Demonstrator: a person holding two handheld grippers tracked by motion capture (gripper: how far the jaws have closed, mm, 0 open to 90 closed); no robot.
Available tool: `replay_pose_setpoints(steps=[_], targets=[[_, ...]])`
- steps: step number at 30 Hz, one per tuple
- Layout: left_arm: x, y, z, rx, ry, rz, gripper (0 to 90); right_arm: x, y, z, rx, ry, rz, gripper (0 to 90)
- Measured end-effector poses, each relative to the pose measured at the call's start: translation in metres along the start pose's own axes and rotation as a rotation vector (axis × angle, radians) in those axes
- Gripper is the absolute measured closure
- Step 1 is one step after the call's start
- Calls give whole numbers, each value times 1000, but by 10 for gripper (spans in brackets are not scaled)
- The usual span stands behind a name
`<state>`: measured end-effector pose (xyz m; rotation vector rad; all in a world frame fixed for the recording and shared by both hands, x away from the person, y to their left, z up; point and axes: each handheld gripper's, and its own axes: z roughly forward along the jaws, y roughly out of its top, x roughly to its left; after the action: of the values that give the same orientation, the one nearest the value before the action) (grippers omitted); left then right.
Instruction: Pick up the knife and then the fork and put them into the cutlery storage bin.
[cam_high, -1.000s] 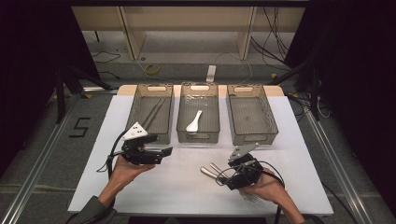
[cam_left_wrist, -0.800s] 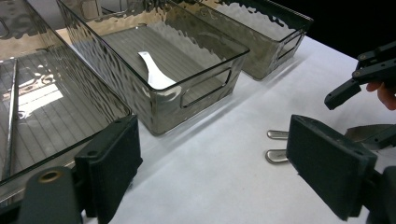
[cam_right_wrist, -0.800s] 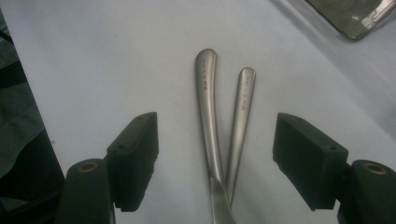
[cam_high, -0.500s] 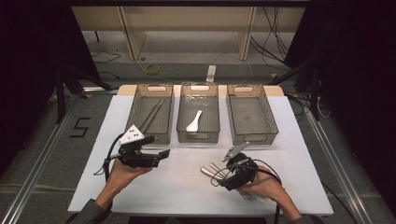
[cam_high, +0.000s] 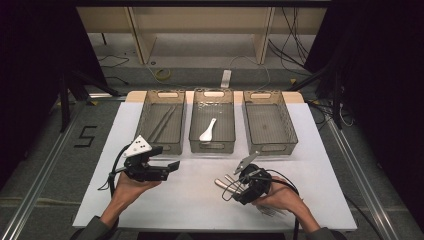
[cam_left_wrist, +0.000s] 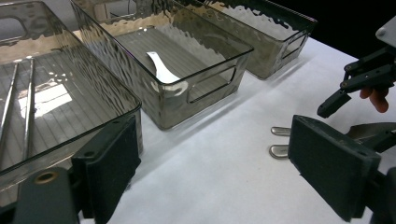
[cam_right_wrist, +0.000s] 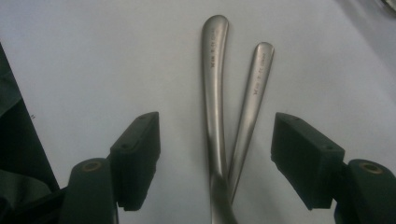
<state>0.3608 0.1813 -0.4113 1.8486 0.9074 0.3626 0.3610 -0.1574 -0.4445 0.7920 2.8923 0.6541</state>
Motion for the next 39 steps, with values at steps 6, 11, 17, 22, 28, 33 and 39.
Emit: replay_pose_setpoints(steps=[6,11,17,22,28,33,39], targets=[[-2,-2,-2,-2,0,-3,159,2,3,2,27,0,-16,393],[-4,-4,-2,5,0,6,159,4,5,3,62,-1,-53,461],[-4,-4,-1,1,-3,-3,158,5,6,8,99,-8,-60,535],[-4,-4,0,4,-7,0,158,5,6,11,106,-10,-78,595],[-4,-4,0,2,-11,1,158,6,8,15,127,-14,-100,645],[-5,-4,2,6,-16,6,158,7,10,18,136,-27,-109,694],[-5,-4,1,6,-16,5,159,8,12,22,158,-39,-111,722]])
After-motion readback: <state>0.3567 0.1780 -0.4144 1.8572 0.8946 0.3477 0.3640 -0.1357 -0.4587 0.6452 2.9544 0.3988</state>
